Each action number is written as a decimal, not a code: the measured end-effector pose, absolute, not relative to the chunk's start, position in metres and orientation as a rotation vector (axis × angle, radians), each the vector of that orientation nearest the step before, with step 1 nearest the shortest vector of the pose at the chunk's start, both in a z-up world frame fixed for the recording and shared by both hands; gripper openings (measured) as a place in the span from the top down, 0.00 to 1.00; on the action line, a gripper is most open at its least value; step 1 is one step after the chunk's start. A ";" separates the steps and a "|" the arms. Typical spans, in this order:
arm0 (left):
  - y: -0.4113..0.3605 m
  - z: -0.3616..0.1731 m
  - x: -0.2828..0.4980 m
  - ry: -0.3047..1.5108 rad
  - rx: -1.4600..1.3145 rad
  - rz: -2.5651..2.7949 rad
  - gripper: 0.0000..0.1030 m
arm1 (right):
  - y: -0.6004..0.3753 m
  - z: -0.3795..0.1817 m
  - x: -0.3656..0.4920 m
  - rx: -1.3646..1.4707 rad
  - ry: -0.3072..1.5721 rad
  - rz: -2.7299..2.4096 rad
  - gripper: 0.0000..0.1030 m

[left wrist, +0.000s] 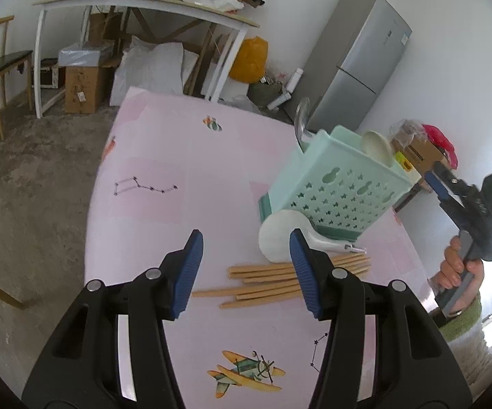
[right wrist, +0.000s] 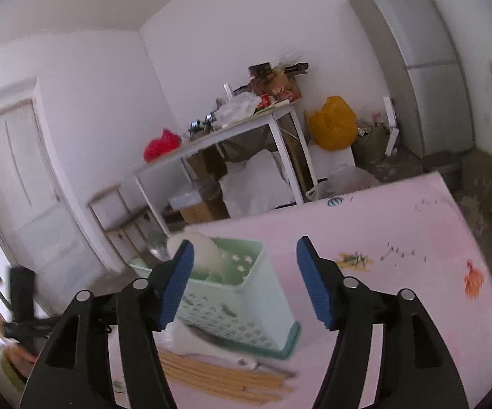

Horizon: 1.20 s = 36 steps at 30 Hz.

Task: Organize utensils
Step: 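Grasp the second white rice paddle with the left gripper and lift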

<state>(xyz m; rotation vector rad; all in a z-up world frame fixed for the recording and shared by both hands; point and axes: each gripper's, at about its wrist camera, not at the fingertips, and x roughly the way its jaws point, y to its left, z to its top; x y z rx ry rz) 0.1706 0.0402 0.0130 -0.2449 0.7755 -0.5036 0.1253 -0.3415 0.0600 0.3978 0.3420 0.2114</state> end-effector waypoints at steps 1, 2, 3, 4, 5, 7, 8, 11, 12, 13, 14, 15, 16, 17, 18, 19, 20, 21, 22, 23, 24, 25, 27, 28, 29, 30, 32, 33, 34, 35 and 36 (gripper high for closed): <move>0.036 0.010 0.173 0.790 -0.245 -0.519 0.51 | -0.343 0.057 0.118 0.420 0.342 0.214 0.39; 0.033 0.007 0.175 0.801 -0.247 -0.531 0.51 | -0.344 0.053 0.112 0.442 0.346 0.216 0.39; 0.028 0.003 0.179 0.821 -0.253 -0.551 0.51 | -0.344 0.048 0.108 0.464 0.358 0.219 0.39; 0.025 0.000 0.182 0.836 -0.260 -0.564 0.51 | -0.344 0.044 0.105 0.479 0.371 0.221 0.39; 0.021 -0.005 0.186 0.859 -0.272 -0.580 0.51 | -0.343 0.037 0.103 0.497 0.384 0.223 0.39; 0.014 -0.015 0.198 0.905 -0.310 -0.615 0.51 | -0.343 0.022 0.100 0.548 0.418 0.231 0.39; 0.011 -0.019 0.204 0.922 -0.326 -0.628 0.51 | -0.343 0.014 0.100 0.576 0.437 0.236 0.39; 0.002 -0.030 0.224 0.973 -0.364 -0.662 0.51 | -0.342 -0.005 0.101 0.629 0.471 0.245 0.39; 0.000 -0.032 0.230 0.981 -0.372 -0.671 0.51 | -0.340 -0.008 0.102 0.638 0.477 0.248 0.39; -0.002 -0.035 0.237 0.991 -0.377 -0.682 0.51 | -0.340 -0.012 0.102 0.651 0.482 0.252 0.39; -0.004 -0.038 0.242 1.000 -0.381 -0.692 0.51 | -0.339 -0.016 0.102 0.662 0.487 0.257 0.39; -0.005 -0.041 0.248 1.012 -0.386 -0.705 0.51 | -0.340 -0.018 0.103 0.669 0.490 0.261 0.39; -0.007 -0.045 0.255 1.034 -0.397 -0.719 0.51 | -0.339 -0.019 0.105 0.674 0.493 0.264 0.39; -0.008 -0.049 0.261 1.050 -0.408 -0.721 0.51 | -0.340 -0.019 0.106 0.680 0.497 0.267 0.39; -0.009 -0.052 0.265 1.060 -0.415 -0.726 0.51 | -0.340 -0.020 0.108 0.684 0.500 0.269 0.39; -0.011 -0.055 0.269 1.069 -0.424 -0.736 0.52 | -0.339 -0.021 0.108 0.685 0.501 0.270 0.39; -0.013 -0.057 0.271 1.074 -0.430 -0.741 0.52 | -0.339 -0.022 0.109 0.688 0.501 0.272 0.39; -0.014 -0.059 0.273 1.081 -0.434 -0.749 0.53 | -0.339 -0.023 0.110 0.691 0.502 0.274 0.39; -0.017 -0.062 0.275 1.092 -0.437 -0.765 0.53 | -0.339 -0.023 0.110 0.693 0.502 0.276 0.39; -0.019 -0.063 0.276 1.096 -0.438 -0.773 0.53 | -0.338 -0.023 0.110 0.695 0.503 0.278 0.39; -0.020 -0.064 0.277 1.097 -0.438 -0.785 0.53 | -0.337 -0.023 0.112 0.695 0.505 0.280 0.39; -0.020 -0.065 0.276 1.095 -0.436 -0.797 0.54 | -0.337 -0.024 0.111 0.695 0.506 0.281 0.39; -0.022 -0.066 0.277 1.093 -0.431 -0.819 0.56 | -0.336 -0.025 0.112 0.695 0.509 0.286 0.39; -0.023 -0.066 0.277 1.090 -0.430 -0.829 0.57 | -0.337 -0.026 0.111 0.694 0.510 0.288 0.39; -0.023 -0.066 0.276 1.085 -0.430 -0.849 0.60 | -0.336 -0.026 0.111 0.694 0.511 0.289 0.39; -0.024 -0.065 0.275 1.078 -0.427 -0.873 0.61 | -0.336 -0.026 0.112 0.694 0.513 0.291 0.39; -0.024 -0.060 0.269 1.058 -0.410 -0.900 0.63 | -0.335 -0.026 0.113 0.693 0.517 0.292 0.39; -0.024 -0.057 0.265 1.044 -0.395 -0.918 0.66 | -0.335 -0.026 0.113 0.693 0.518 0.292 0.39; -0.025 -0.055 0.263 1.033 -0.380 -0.930 0.67 | -0.335 -0.026 0.114 0.693 0.519 0.291 0.39; -0.027 -0.052 0.260 1.020 -0.359 -0.943 0.68 | -0.335 -0.026 0.115 0.694 0.520 0.290 0.39; -0.030 -0.048 0.256 1.006 -0.332 -0.956 0.70 | -0.335 -0.026 0.115 0.695 0.520 0.290 0.39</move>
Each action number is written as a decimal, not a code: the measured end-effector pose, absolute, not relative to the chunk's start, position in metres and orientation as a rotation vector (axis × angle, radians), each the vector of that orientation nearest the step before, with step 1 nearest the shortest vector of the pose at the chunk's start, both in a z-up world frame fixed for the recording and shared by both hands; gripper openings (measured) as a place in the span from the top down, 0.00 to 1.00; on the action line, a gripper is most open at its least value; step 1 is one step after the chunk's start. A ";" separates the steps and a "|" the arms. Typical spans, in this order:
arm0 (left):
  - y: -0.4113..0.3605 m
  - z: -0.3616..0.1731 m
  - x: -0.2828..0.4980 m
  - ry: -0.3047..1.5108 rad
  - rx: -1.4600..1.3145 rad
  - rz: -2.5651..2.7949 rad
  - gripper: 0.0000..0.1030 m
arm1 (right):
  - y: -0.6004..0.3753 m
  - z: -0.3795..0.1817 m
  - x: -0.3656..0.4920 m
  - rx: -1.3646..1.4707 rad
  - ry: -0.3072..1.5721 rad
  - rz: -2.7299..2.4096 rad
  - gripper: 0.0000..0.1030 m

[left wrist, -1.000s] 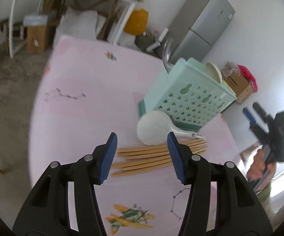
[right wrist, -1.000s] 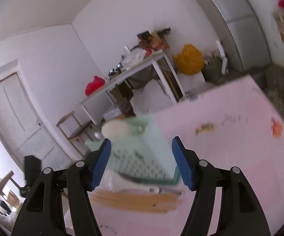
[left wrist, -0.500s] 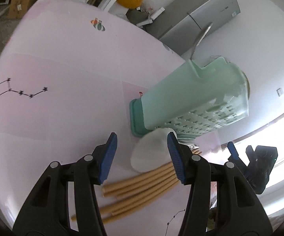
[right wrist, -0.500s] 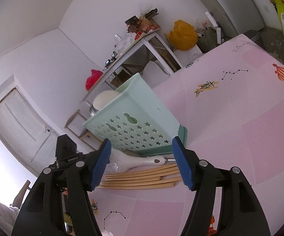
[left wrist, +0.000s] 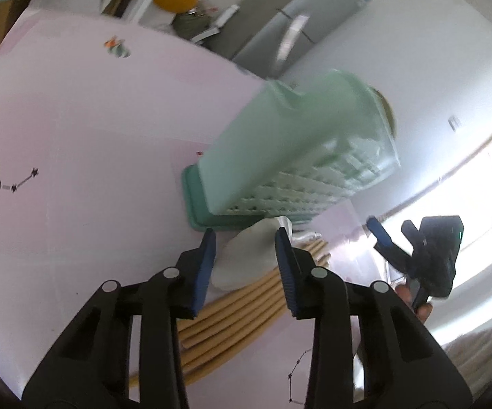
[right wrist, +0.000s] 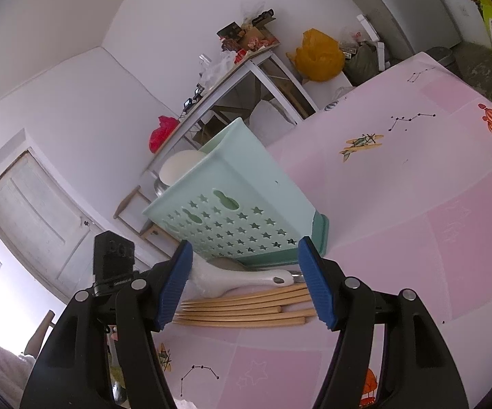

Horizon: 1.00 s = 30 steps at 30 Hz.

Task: Organize utensils
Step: 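Grasp the second white rice paddle with the left gripper and lift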

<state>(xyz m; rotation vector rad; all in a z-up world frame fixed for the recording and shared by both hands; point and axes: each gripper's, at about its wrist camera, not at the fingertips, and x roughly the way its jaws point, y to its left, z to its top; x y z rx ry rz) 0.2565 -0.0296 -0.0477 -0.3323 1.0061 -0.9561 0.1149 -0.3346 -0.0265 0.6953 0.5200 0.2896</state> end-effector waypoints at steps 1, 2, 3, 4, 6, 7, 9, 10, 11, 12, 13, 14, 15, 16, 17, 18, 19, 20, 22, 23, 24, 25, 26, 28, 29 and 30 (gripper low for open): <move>-0.031 -0.046 0.253 0.997 -0.310 -0.964 0.71 | -0.335 -0.026 0.116 0.696 0.521 0.287 0.39; -0.035 -0.043 0.249 0.986 -0.274 -0.973 0.71 | -0.335 -0.027 0.116 0.696 0.522 0.286 0.39; -0.039 -0.040 0.246 0.976 -0.233 -0.984 0.72 | -0.335 -0.027 0.116 0.697 0.523 0.286 0.39; -0.042 -0.038 0.242 0.968 -0.203 -0.990 0.72 | -0.335 -0.027 0.116 0.696 0.524 0.285 0.39; -0.044 -0.035 0.233 0.950 -0.143 -1.006 0.74 | -0.335 -0.027 0.116 0.692 0.526 0.283 0.39; -0.047 -0.032 0.227 0.938 -0.104 -1.016 0.74 | -0.335 -0.026 0.116 0.691 0.527 0.281 0.39; -0.051 -0.025 0.214 0.908 -0.026 -1.030 0.74 | -0.335 -0.027 0.116 0.690 0.527 0.280 0.39; -0.052 -0.024 0.208 0.897 0.002 -1.033 0.74 | -0.335 -0.027 0.116 0.689 0.527 0.278 0.39; -0.053 -0.023 0.204 0.891 0.024 -1.038 0.74 | -0.334 -0.027 0.115 0.690 0.527 0.277 0.39; -0.054 -0.021 0.197 0.886 0.046 -1.041 0.74 | -0.334 -0.027 0.115 0.691 0.527 0.278 0.39; -0.055 -0.021 0.194 0.886 0.053 -1.040 0.74 | -0.334 -0.027 0.115 0.691 0.527 0.278 0.39; -0.054 -0.020 0.190 0.889 0.055 -1.038 0.74 | -0.334 -0.027 0.115 0.689 0.528 0.279 0.39; -0.053 -0.019 0.185 0.890 0.053 -1.035 0.74 | -0.333 -0.027 0.115 0.688 0.529 0.280 0.39; -0.048 -0.019 0.183 0.890 0.049 -1.032 0.74 | -0.333 -0.026 0.115 0.687 0.529 0.282 0.39; -0.041 -0.016 0.181 0.893 0.035 -1.024 0.72 | -0.332 -0.026 0.115 0.687 0.530 0.285 0.39; -0.034 -0.015 0.177 0.894 0.012 -1.019 0.69 | -0.331 -0.026 0.114 0.686 0.531 0.287 0.39; -0.030 -0.014 0.175 0.891 -0.018 -1.016 0.68 | -0.329 -0.025 0.114 0.684 0.532 0.291 0.39; -0.025 -0.013 0.173 0.887 -0.057 -1.015 0.66 | -0.328 -0.025 0.113 0.681 0.536 0.295 0.39; -0.015 -0.013 0.170 0.885 -0.126 -1.009 0.66 | -0.323 -0.025 0.112 0.677 0.548 0.309 0.39; -0.011 -0.013 0.168 0.885 -0.155 -1.001 0.65 | -0.318 -0.026 0.112 0.674 0.555 0.314 0.39; -0.007 -0.013 0.166 0.885 -0.183 -0.991 0.65 | -0.316 -0.027 0.111 0.670 0.565 0.318 0.39; -0.002 -0.013 0.164 0.886 -0.223 -0.977 0.65 | -0.313 -0.028 0.110 0.667 0.574 0.321 0.39; 0.003 -0.015 0.162 0.890 -0.266 -0.962 0.65 | -0.311 -0.029 0.108 0.664 0.584 0.324 0.39; 0.011 -0.018 0.158 0.905 -0.348 -0.933 0.65 | -0.308 -0.032 0.106 0.663 0.602 0.327 0.39; 0.015 -0.020 0.155 0.915 -0.382 -0.921 0.65 | -0.307 -0.033 0.104 0.664 0.611 0.330 0.39; 0.018 -0.023 0.153 0.925 -0.413 -0.908 0.65 | -0.306 -0.035 0.102 0.665 0.618 0.333 0.39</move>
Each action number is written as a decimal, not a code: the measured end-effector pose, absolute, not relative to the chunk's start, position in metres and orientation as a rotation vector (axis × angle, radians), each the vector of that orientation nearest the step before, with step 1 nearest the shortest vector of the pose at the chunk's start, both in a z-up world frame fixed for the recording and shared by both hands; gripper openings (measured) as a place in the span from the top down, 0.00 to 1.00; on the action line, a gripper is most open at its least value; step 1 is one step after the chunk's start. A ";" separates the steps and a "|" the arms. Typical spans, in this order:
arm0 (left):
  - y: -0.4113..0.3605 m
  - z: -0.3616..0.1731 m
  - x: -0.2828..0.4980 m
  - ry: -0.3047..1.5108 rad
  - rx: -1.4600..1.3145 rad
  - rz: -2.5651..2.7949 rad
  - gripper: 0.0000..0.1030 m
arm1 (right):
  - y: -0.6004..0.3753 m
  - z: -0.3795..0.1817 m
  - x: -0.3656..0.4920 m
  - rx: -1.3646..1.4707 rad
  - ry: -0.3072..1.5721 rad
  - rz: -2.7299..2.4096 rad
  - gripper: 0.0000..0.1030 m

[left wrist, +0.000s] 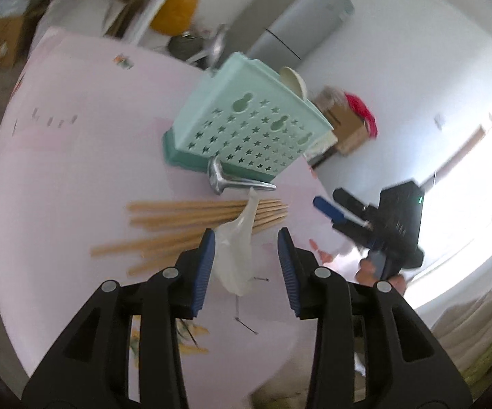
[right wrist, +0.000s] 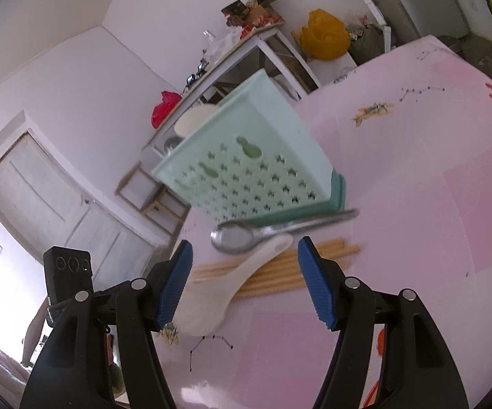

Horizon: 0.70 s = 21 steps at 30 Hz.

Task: Organize utensils
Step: 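Grasp the second white rice paddle with the left gripper and lift, then hold the paddle in the left gripper while the right gripper grasps the metal spoon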

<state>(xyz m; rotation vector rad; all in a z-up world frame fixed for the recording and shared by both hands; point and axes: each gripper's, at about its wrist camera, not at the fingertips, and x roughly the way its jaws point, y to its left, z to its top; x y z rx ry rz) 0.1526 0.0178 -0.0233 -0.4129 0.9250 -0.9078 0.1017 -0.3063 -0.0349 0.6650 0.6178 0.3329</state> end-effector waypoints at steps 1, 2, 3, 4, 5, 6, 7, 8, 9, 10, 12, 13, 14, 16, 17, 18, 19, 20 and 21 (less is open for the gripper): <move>0.021 -0.027 0.149 0.942 -0.448 -0.879 0.65 | -0.306 -0.036 0.100 0.665 0.622 0.334 0.39; 0.023 -0.030 0.147 0.955 -0.478 -0.860 0.65 | -0.305 -0.037 0.097 0.665 0.626 0.335 0.39; 0.025 -0.034 0.144 0.968 -0.513 -0.842 0.64 | -0.305 -0.038 0.095 0.665 0.630 0.337 0.39; 0.026 -0.040 0.142 0.996 -0.560 -0.814 0.62 | -0.304 -0.039 0.092 0.667 0.635 0.339 0.39; 0.027 -0.045 0.139 1.021 -0.597 -0.801 0.61 | -0.303 -0.041 0.090 0.670 0.640 0.340 0.39; 0.026 -0.051 0.137 1.043 -0.627 -0.788 0.61 | -0.302 -0.043 0.088 0.673 0.652 0.342 0.39; 0.024 -0.058 0.135 1.072 -0.657 -0.773 0.61 | -0.300 -0.045 0.086 0.674 0.661 0.344 0.39; 0.020 -0.064 0.133 1.097 -0.675 -0.767 0.61 | -0.299 -0.046 0.085 0.674 0.670 0.346 0.39; 0.017 -0.068 0.132 1.113 -0.682 -0.761 0.61 | -0.298 -0.048 0.083 0.671 0.679 0.347 0.39; 0.013 -0.074 0.131 1.138 -0.695 -0.747 0.61 | -0.296 -0.048 0.082 0.667 0.685 0.345 0.39; 0.009 -0.081 0.129 1.163 -0.710 -0.714 0.61 | -0.295 -0.048 0.077 0.660 0.688 0.342 0.39; 0.006 -0.081 0.129 1.162 -0.705 -0.705 0.61 | -0.294 -0.048 0.074 0.659 0.686 0.342 0.39; 0.003 -0.080 0.128 1.159 -0.690 -0.695 0.61 | -0.295 -0.048 0.073 0.660 0.686 0.340 0.39; -0.004 -0.078 0.127 1.156 -0.672 -0.676 0.61 | -0.296 -0.048 0.071 0.665 0.683 0.338 0.39; -0.006 -0.079 0.128 1.159 -0.682 -0.671 0.62 | -0.297 -0.048 0.070 0.670 0.681 0.337 0.39; -0.009 -0.080 0.128 1.163 -0.696 -0.665 0.62 | -0.298 -0.049 0.070 0.673 0.681 0.335 0.39; -0.010 -0.080 0.128 1.164 -0.701 -0.660 0.62 | -0.298 -0.049 0.070 0.675 0.680 0.333 0.39; -0.012 -0.080 0.128 1.163 -0.706 -0.649 0.64 | -0.299 -0.049 0.069 0.677 0.678 0.333 0.39; -0.013 -0.080 0.128 1.164 -0.710 -0.637 0.66 | -0.299 -0.049 0.069 0.679 0.677 0.333 0.39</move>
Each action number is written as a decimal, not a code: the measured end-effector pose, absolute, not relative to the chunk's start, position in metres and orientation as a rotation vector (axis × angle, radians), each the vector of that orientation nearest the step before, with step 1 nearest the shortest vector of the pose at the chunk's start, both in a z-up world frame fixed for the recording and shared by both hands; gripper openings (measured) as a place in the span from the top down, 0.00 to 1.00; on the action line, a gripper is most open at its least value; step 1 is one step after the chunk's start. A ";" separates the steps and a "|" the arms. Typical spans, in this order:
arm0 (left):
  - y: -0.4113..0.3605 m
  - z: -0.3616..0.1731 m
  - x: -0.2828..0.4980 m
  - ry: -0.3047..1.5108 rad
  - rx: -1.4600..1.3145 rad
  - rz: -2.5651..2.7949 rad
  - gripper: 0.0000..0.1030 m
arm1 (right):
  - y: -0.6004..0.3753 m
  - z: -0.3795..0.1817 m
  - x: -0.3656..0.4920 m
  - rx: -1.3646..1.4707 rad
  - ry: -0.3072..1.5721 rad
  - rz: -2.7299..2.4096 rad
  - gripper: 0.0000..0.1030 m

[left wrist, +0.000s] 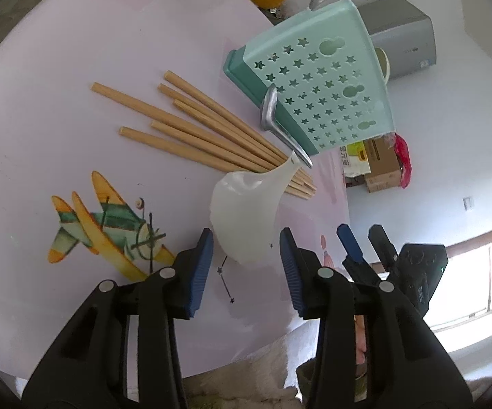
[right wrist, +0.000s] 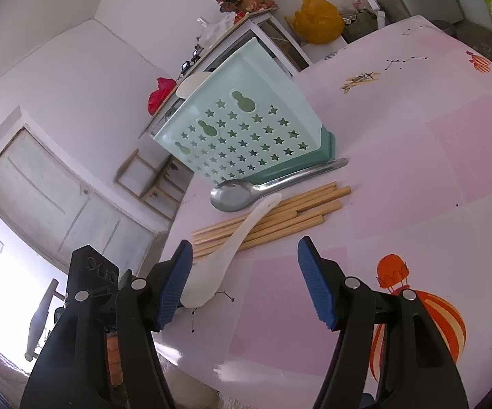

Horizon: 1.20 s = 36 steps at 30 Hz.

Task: Organize utensils
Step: 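Hold the paddle in the left gripper while the right gripper grasps the metal spoon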

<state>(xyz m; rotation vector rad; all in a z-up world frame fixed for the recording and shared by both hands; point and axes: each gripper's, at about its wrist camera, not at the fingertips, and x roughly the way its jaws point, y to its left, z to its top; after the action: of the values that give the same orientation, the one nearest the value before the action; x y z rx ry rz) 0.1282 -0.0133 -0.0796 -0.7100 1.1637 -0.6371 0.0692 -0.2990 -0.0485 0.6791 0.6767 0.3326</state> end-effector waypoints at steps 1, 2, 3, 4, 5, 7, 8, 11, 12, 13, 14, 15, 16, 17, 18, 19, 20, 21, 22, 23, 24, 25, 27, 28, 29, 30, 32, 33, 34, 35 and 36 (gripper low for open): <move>-0.011 -0.080 0.127 1.162 -0.714 -0.627 0.68 | -0.299 -0.048 0.069 0.680 0.675 0.333 0.39; -0.011 -0.081 0.127 1.165 -0.722 -0.610 0.72 | -0.299 -0.048 0.069 0.680 0.673 0.333 0.39; -0.012 -0.081 0.128 1.168 -0.729 -0.598 0.76 | -0.300 -0.048 0.068 0.679 0.672 0.333 0.39; -0.011 -0.082 0.127 1.171 -0.733 -0.582 0.79 | -0.300 -0.049 0.068 0.680 0.673 0.333 0.39; -0.011 -0.083 0.128 1.173 -0.732 -0.567 0.85 | -0.300 -0.049 0.068 0.681 0.674 0.332 0.39; -0.013 -0.086 0.130 1.178 -0.711 -0.523 0.95 | -0.300 -0.050 0.068 0.681 0.677 0.329 0.39; -0.014 -0.087 0.131 1.172 -0.715 -0.521 0.95 | -0.300 -0.050 0.068 0.678 0.678 0.326 0.39; -0.014 -0.083 0.132 1.158 -0.669 -0.521 0.96 | -0.299 -0.046 0.068 0.649 0.674 0.316 0.39; -0.013 -0.081 0.132 1.152 -0.636 -0.522 0.96 | -0.298 -0.043 0.068 0.629 0.671 0.314 0.39; -0.011 -0.078 0.132 1.147 -0.603 -0.528 0.96 | -0.297 -0.039 0.070 0.602 0.667 0.314 0.39; -0.008 -0.076 0.133 1.145 -0.576 -0.533 0.96 | -0.295 -0.033 0.073 0.563 0.662 0.315 0.39; -0.004 -0.074 0.133 1.142 -0.552 -0.537 0.97 | -0.293 -0.026 0.078 0.521 0.662 0.323 0.39; -0.001 -0.073 0.134 1.143 -0.536 -0.539 0.97 | -0.289 -0.022 0.082 0.487 0.662 0.330 0.39; 0.005 -0.071 0.135 1.146 -0.512 -0.539 0.96 | -0.285 -0.017 0.088 0.446 0.661 0.339 0.39; 0.011 -0.070 0.135 1.143 -0.500 -0.534 0.96 | -0.281 -0.012 0.094 0.408 0.661 0.353 0.39; 0.017 -0.069 0.134 1.140 -0.490 -0.528 0.96 | -0.275 -0.007 0.103 0.364 0.670 0.380 0.41; 0.022 -0.068 0.134 1.136 -0.481 -0.524 0.96 | -0.269 -0.005 0.113 0.327 0.685 0.397 0.42; 0.029 -0.066 0.133 1.134 -0.466 -0.516 0.96 | -0.263 -0.004 0.124 0.288 0.705 0.412 0.44; 0.032 -0.066 0.133 1.133 -0.458 -0.510 0.96 | -0.258 -0.004 0.134 0.257 0.724 0.425 0.46; 0.036 -0.065 0.132 1.131 -0.446 -0.504 0.96 | -0.253 -0.004 0.142 0.227 0.740 0.430 0.48; 0.038 -0.064 0.132 1.130 -0.435 -0.498 0.96 | -0.246 -0.006 0.154 0.183 0.763 0.429 0.50; 0.039 -0.063 0.132 1.128 -0.426 -0.494 0.96 | -0.242 -0.007 0.161 0.163 0.775 0.434 0.52; 0.042 -0.062 0.131 1.121 -0.403 -0.490 0.95 | -0.231 -0.011 0.180 0.100 0.813 0.448 0.54; 0.043 -0.061 0.131 1.119 -0.390 -0.492 0.95 | -0.227 -0.012 0.186 0.078 0.830 0.453 0.54; 0.043 -0.061 0.130 1.118 -0.383 -0.495 0.95 | -0.224 -0.014 0.191 0.060 0.843 0.458 0.55; 0.043 -0.061 0.130 1.118 -0.375 -0.499 0.95 | -0.218 -0.016 0.197 0.025 0.862 0.462 0.56; 0.044 -0.060 0.130 1.116 -0.361 -0.508 0.95 | -0.210 -0.019 0.205 -0.033 0.887 0.460 0.57; 0.045 -0.060 0.130 1.115 -0.353 -0.512 0.95 | -0.206 -0.020 0.209 -0.063 0.901 0.458 0.57; 0.047 -0.059 0.129 1.115 -0.344 -0.517 0.95 | -0.204 -0.021 0.212 -0.080 0.909 0.453 0.57; 0.048 -0.059 0.129 1.115 -0.338 -0.521 0.95 | -0.202 -0.021 0.215 -0.100 0.919 0.447 0.57; 0.049 -0.059 0.128 1.114 -0.330 -0.525 0.95 | -0.200 -0.022 0.215 -0.110 0.925 0.446 0.57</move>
<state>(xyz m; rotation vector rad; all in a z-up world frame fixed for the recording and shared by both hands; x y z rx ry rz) 0.1278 0.0494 -0.0586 -0.3302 1.1136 -0.5253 0.2147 -0.2003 -0.0225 -0.1101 0.9253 0.4457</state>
